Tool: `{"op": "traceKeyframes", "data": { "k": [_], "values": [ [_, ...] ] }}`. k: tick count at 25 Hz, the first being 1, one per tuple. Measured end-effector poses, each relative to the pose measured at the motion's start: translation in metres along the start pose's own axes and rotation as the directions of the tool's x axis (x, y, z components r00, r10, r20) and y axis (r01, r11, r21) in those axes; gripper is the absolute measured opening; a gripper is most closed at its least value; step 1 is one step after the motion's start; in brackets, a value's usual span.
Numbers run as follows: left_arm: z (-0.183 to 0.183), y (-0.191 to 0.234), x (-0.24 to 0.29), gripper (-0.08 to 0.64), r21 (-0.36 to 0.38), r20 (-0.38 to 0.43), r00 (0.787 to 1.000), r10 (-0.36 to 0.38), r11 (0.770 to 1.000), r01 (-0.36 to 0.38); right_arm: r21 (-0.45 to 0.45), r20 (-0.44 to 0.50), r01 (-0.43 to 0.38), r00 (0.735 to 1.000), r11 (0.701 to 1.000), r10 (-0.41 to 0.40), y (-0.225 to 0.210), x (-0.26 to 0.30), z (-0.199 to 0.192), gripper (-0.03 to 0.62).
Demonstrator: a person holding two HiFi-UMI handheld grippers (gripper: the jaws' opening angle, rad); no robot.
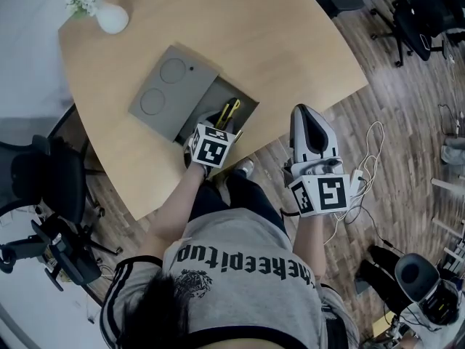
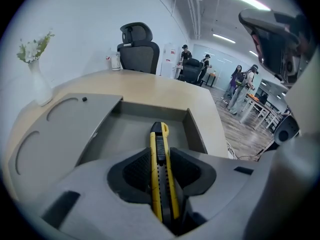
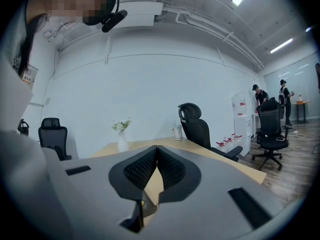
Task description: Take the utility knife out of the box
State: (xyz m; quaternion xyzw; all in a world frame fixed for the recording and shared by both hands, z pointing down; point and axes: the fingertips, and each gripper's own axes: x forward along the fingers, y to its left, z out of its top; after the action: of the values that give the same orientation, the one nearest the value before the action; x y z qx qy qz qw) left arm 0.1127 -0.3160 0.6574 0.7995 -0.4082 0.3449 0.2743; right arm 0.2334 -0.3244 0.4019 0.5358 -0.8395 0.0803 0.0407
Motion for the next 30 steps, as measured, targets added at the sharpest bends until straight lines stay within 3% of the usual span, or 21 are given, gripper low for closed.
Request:
{"op": "traceKeyframes", "data": {
  "k": [5,13,20,30],
  "values": [
    [0.000,0.003,-0.002,0.124,-0.037,0.015,1.000,-0.015,0.999,0.016,-0.004,0.005,0.005,1.000,1.000,-0.005,0.003,-0.003,0.001,0.006],
    [0.022,0.002,-0.028,0.124,-0.038,0.137,0.990,-0.025,0.999,0.030,-0.004,0.011,0.019,1.000,1.000,-0.019,0.005,-0.010,0.002,0.006],
    [0.049,0.003,-0.070,0.124,-0.039,0.278,0.960,-0.045,0.998,0.058,-0.008,0.015,0.034,0.999,0.999,-0.033,0.020,-0.016,0.003,0.006],
    [0.069,0.001,-0.127,0.124,-0.003,0.409,0.908,-0.085,0.996,0.094,0.000,0.035,0.056,0.998,0.998,-0.056,0.046,-0.028,0.005,0.006]
  ]
}}
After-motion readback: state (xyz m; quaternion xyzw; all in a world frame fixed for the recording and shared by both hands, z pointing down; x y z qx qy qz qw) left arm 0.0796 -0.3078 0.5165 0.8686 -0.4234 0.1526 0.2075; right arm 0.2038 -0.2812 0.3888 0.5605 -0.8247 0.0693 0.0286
